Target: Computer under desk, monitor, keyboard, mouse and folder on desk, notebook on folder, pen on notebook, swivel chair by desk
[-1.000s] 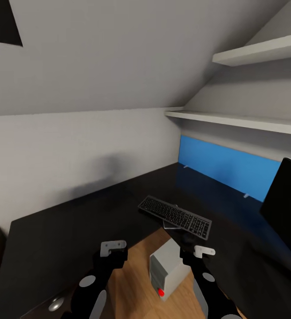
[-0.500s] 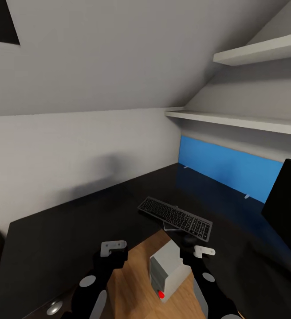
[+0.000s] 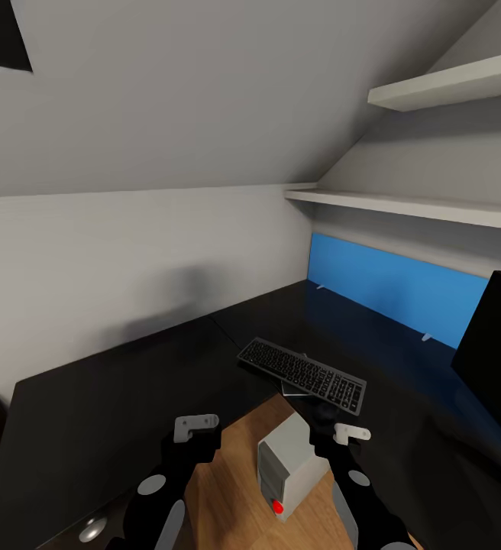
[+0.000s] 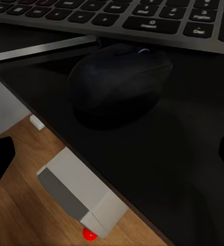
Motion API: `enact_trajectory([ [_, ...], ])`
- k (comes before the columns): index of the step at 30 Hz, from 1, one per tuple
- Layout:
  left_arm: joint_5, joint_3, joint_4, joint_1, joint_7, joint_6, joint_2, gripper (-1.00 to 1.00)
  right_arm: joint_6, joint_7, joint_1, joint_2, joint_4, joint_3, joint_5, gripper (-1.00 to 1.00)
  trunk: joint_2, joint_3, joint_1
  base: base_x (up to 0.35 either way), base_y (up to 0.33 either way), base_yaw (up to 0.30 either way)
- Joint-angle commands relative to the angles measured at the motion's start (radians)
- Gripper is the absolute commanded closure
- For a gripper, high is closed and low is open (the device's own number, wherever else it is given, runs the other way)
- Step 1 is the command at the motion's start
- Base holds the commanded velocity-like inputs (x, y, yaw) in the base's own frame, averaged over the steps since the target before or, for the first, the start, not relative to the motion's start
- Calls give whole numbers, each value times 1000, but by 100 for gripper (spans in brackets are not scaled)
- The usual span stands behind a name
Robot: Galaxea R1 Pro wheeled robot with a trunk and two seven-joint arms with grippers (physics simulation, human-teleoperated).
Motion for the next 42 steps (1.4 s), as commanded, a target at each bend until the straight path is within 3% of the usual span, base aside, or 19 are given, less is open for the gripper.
enact_trajectory([
  [1, 11, -2, -1, -1, 9, 3, 0, -100, -3, 0, -1, 1, 0, -6, 10, -100, -1, -1, 0, 0, 0, 0],
  [42, 9, -1, 3, -1, 8, 3, 5, -100, 0, 0, -1, 1, 0, -4, 10, -100, -1, -1, 0, 40, 0, 0],
])
